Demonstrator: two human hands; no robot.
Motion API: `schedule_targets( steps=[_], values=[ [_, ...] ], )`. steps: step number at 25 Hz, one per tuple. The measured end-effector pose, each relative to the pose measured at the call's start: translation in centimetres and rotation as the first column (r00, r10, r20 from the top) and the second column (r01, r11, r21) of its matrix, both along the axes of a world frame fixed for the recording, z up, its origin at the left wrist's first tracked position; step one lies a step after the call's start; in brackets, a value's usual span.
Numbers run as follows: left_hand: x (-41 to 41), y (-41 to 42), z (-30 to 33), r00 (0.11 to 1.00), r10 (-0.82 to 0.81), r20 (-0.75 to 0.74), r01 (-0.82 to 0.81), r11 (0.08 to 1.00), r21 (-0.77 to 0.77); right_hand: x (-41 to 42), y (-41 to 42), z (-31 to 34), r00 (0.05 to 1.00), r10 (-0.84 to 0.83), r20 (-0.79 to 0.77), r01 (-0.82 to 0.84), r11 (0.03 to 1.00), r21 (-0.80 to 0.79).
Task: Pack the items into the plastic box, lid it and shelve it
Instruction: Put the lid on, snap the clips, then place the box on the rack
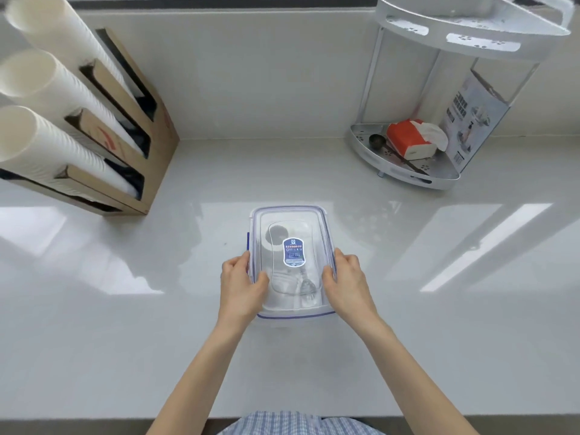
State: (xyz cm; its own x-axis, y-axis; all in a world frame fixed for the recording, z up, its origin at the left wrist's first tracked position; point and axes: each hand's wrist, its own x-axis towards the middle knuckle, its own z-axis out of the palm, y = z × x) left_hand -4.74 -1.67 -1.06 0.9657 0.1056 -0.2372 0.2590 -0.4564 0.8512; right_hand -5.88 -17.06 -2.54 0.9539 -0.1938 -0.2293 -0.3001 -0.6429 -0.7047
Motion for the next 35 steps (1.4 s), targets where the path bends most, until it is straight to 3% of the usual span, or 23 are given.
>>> schedule_targets(
  steps=[8, 21, 26, 30, 35],
  values=[
    [1.4, 1.0, -2.0, 0.998, -0.032, -0.055, 0.032, 0.999, 0.0, 1.1, 0.8, -0.8, 1.0, 0.014, -0.025, -0.016, 0.996, -0.083],
    [1.6, 1.6, -2.9, 0.995, -0.039, -0.087, 0.03, 0.994, -0.102, 1.1, 0.3, -1.4, 0.99, -0.121, -0.068, 0.125, 0.99, 0.064],
    [2.4, 1.0, -3.5, 0.999, -0.039, -0.023, 0.039, 0.999, 0.018, 2.6, 0.2, -1.5, 0.977, -0.192, -0.092, 0.2, 0.976, 0.089],
    [2.6, 1.3, -4.1, 1.0, -0.015, 0.024, 0.015, 1.0, 0.016, 2.9, 0.6, -2.1, 0.959, -0.28, -0.036, 0.283, 0.951, 0.123],
    [2.6, 1.4, -4.8, 1.0, -0.002, 0.009, 0.002, 1.0, 0.01, 2.9, 1.2, -2.8, 0.924, -0.356, -0.138, 0.381, 0.884, 0.27]
  ],
)
